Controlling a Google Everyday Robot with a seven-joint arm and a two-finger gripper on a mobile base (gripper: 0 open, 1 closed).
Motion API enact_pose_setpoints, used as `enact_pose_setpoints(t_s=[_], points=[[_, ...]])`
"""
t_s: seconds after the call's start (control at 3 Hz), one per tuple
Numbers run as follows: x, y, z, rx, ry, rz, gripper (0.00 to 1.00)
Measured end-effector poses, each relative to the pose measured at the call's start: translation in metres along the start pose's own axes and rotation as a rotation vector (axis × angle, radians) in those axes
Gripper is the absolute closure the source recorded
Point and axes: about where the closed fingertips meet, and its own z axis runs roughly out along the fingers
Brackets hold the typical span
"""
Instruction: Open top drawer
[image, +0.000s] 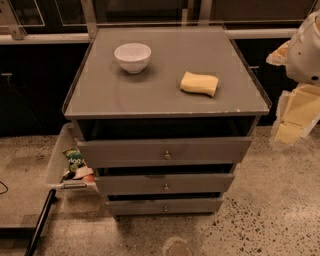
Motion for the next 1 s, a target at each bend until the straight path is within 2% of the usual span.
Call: enact_pose_setpoints(t_s=[0.67,1.0], points=[[0.001,0.002,0.007,-0.014,-0.002,-0.003,0.00],[0.008,0.016,0.038,-0.065,0.012,-0.020,0.00]])
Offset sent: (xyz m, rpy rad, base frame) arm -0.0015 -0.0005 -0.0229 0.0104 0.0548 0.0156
